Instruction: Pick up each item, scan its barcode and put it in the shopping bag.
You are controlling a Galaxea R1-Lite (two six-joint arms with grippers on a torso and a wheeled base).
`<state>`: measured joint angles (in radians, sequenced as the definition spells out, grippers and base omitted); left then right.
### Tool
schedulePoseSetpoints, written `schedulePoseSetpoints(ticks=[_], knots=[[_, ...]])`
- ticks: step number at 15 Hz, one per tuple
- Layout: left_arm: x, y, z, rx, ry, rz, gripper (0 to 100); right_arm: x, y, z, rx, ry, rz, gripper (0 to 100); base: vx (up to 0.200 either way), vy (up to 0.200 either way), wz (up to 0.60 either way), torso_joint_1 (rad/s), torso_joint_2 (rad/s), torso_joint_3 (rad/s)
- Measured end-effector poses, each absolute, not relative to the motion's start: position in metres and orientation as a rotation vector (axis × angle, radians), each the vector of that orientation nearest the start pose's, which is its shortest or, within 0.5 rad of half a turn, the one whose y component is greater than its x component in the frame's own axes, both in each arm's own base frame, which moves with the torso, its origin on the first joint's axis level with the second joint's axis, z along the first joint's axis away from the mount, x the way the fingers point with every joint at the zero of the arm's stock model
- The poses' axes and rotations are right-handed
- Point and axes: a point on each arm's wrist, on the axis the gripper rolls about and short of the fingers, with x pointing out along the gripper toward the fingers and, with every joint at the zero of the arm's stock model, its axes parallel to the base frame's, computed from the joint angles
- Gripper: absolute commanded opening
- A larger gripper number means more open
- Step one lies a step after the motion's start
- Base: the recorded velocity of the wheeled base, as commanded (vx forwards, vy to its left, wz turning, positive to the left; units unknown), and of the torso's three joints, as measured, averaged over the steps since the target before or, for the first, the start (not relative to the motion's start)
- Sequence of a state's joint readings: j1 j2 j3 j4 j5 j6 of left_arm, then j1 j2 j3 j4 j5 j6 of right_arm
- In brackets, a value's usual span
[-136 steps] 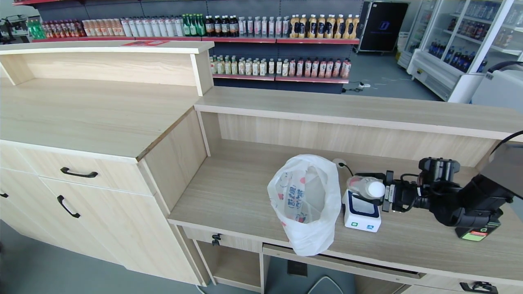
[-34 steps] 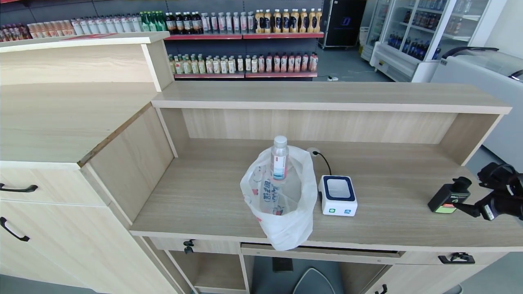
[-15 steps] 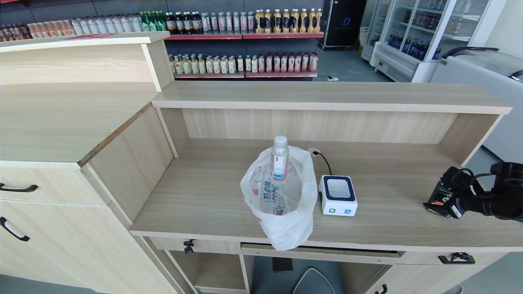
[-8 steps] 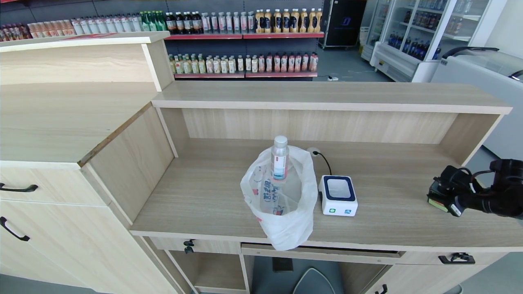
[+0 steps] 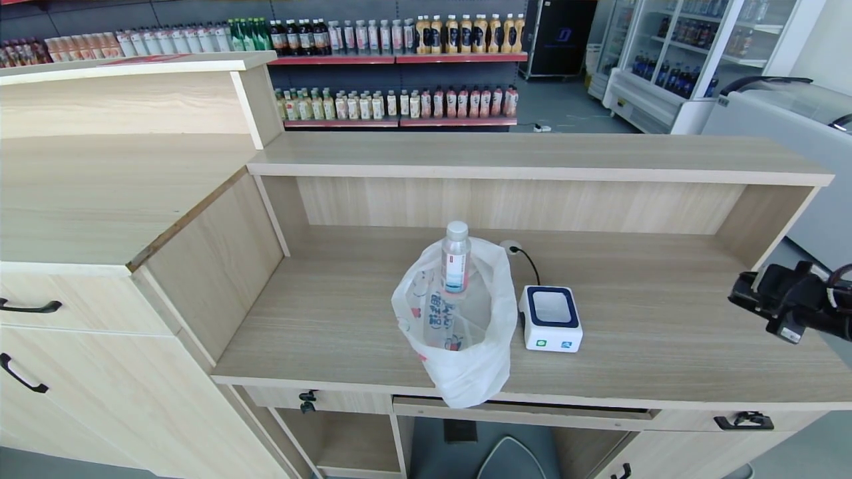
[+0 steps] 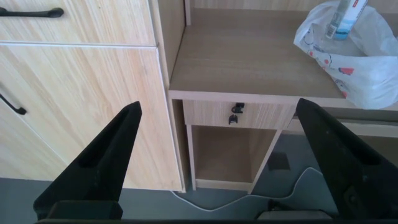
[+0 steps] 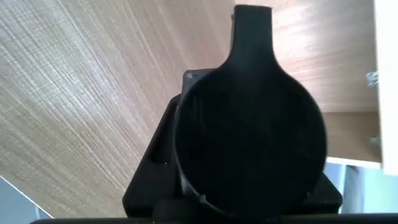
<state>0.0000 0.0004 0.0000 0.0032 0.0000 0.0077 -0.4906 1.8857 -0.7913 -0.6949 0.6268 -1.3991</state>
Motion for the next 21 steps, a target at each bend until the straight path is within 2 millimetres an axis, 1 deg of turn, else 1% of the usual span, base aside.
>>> schedulePoseSetpoints(ticks=[1,2,4,6,7,8,9,10,11,12,14,16,18,21], knots=[[-0.023,0.000,0.075,0.008,0.004,0.000,100,0.283,-0.129,0.138,-1.278,0.089,0.375,0,0.000,0.000,0.00,0.000,0.00,0.000],[-0.023,0.000,0.075,0.008,0.004,0.000,100,0.274,-0.110,0.151,-1.401,-0.030,0.422,0,0.000,0.000,0.00,0.000,0.00,0.000],[-0.023,0.000,0.075,0.008,0.004,0.000,100,0.264,-0.058,0.173,-1.641,-0.311,0.523,0,0.000,0.000,0.00,0.000,0.00,0.000],[-0.023,0.000,0.075,0.008,0.004,0.000,100,0.254,-0.007,0.186,-1.813,-0.590,0.598,0,0.000,0.000,0.00,0.000,0.00,0.000],[-0.023,0.000,0.075,0.008,0.004,0.000,100,0.248,0.018,0.190,-1.920,-0.758,0.613,0,0.000,0.000,0.00,0.000,0.00,0.000],[-0.023,0.000,0.075,0.008,0.004,0.000,100,0.242,0.038,0.194,-2.017,-0.921,0.593,0,0.000,0.000,0.00,0.000,0.00,0.000],[-0.023,0.000,0.075,0.007,0.004,0.000,100,0.238,0.054,0.200,-2.091,-1.074,0.526,0,0.000,0.000,0.00,0.000,0.00,0.000],[-0.023,0.000,0.075,0.008,0.004,0.000,100,0.233,0.065,0.211,-2.132,-1.211,0.408,0,0.000,0.000,0.00,0.000,0.00,0.000],[-0.023,0.000,0.075,0.008,0.004,0.000,100,0.228,0.076,0.218,-2.137,-1.323,0.318,0,0.000,0.000,0.00,0.000,0.00,0.000],[-0.023,0.000,0.075,0.008,0.003,0.000,100,0.224,0.087,0.220,-2.119,-1.399,0.288,0,0.000,0.000,0.00,0.000,0.00,0.000],[-0.023,0.000,0.075,0.008,0.004,0.000,100,0.216,0.111,0.218,-2.052,-1.533,0.285,0,0.000,0.000,0.00,0.000,0.00,0.000],[-0.023,0.000,0.075,0.008,0.004,0.000,100,0.206,0.131,0.215,-1.975,-1.626,0.321,0,0.000,0.000,0.00,0.000,0.00,0.000],[-0.023,0.000,0.075,0.008,0.004,0.000,100,0.195,0.142,0.206,-1.918,-1.671,0.394,0,0.000,0.000,0.00,0.000,0.00,0.000],[-0.023,0.000,0.075,0.008,0.003,0.000,100,0.181,0.153,0.197,-1.829,-1.713,0.503,0,0.000,0.000,0.00,0.000,0.00,0.000]])
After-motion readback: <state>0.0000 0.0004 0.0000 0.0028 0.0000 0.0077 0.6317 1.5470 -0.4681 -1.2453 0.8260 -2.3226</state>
